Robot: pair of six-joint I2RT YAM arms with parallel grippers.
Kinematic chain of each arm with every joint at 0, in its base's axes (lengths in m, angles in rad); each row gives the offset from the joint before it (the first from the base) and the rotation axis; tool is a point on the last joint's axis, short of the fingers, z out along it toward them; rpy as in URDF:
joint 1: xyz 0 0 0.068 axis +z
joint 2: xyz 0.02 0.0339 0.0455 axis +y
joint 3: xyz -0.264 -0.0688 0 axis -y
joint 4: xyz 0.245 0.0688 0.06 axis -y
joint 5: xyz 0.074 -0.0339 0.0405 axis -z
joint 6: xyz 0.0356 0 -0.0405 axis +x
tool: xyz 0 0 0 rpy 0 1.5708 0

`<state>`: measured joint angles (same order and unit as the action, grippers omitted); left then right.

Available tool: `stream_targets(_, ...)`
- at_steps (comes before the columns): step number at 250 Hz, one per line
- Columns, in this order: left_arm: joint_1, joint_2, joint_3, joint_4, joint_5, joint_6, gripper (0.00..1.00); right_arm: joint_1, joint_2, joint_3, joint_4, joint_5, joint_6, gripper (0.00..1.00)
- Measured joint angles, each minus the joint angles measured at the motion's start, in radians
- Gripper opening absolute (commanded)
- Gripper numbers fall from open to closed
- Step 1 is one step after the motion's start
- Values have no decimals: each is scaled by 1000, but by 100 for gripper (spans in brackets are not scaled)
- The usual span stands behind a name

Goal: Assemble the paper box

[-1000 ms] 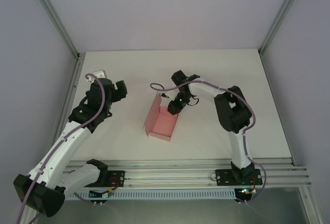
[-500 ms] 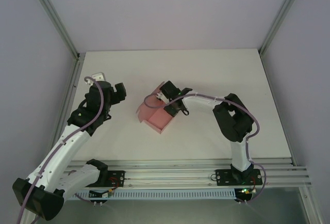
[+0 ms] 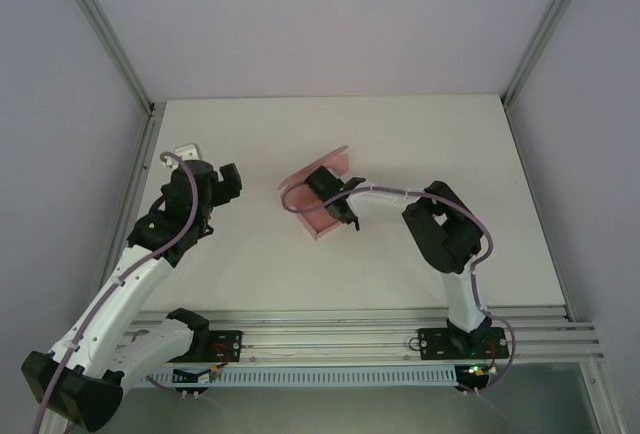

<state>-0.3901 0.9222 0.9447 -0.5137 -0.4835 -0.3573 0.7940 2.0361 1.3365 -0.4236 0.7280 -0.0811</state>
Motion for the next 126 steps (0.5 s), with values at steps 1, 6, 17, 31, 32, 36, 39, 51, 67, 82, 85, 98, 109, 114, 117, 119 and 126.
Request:
stream_targets(1, 0, 0, 0, -1, 0, 0, 100, 0, 0, 0, 0, 2, 1, 0)
stream_targets(6, 0, 0, 0, -3, -2, -3, 100, 0, 1, 0, -3, 12, 6, 0)
stream_targets(17, 0, 0, 0, -9, -2, -7, 100, 0, 1, 0, -13, 29, 19, 0)
stream_targets(31, 0, 0, 0, -11, -3, -14, 100, 0, 1, 0, -23, 50, 38, 0)
stream_targets(32, 0, 0, 0, -11, -3, -14, 100, 0, 1, 1, -23, 51, 39, 0)
stream_targets(36, 0, 0, 0, -11, -5, -17, 100, 0, 1, 1, -27, 55, 44, 0)
stream_targets(39, 0, 0, 0, -11, -6, -18, 100, 0, 1, 1, -27, 58, 46, 0)
stream_targets(51, 0, 0, 0, -12, -8, -21, 100, 0, 0, 3, -37, 68, 56, 0)
stream_targets(67, 0, 0, 0, -12, -9, -26, 100, -2, -12, 4, -45, 63, 68, 0)
stream_targets(82, 0, 0, -2, -10, -7, -36, 100, -9, -45, 4, -58, 19, 80, 0)
stream_targets(85, 0, 0, -3, -9, -6, -38, 100, -11, -53, 4, -61, 9, 83, 0)
stream_targets(98, 0, -6, -17, -1, 10, -44, 100, -23, -97, 4, -73, -32, 90, 0)
stream_targets(109, 0, -13, -38, 10, 32, -48, 100, -33, -138, 4, -87, -49, 93, 0)
stream_targets(114, 0, -17, -51, 20, 47, -51, 100, -37, -155, 5, -93, -53, 93, 0)
stream_targets(117, 0, -19, -56, 24, 55, -52, 100, -40, -166, 5, -96, -56, 93, 0)
stream_targets(119, 0, -20, -60, 27, 58, -53, 100, -41, -171, 5, -98, -57, 93, 0)
stream_targets(126, 0, -25, -77, 40, 86, -56, 100, -46, -192, 5, -105, -61, 93, 0)
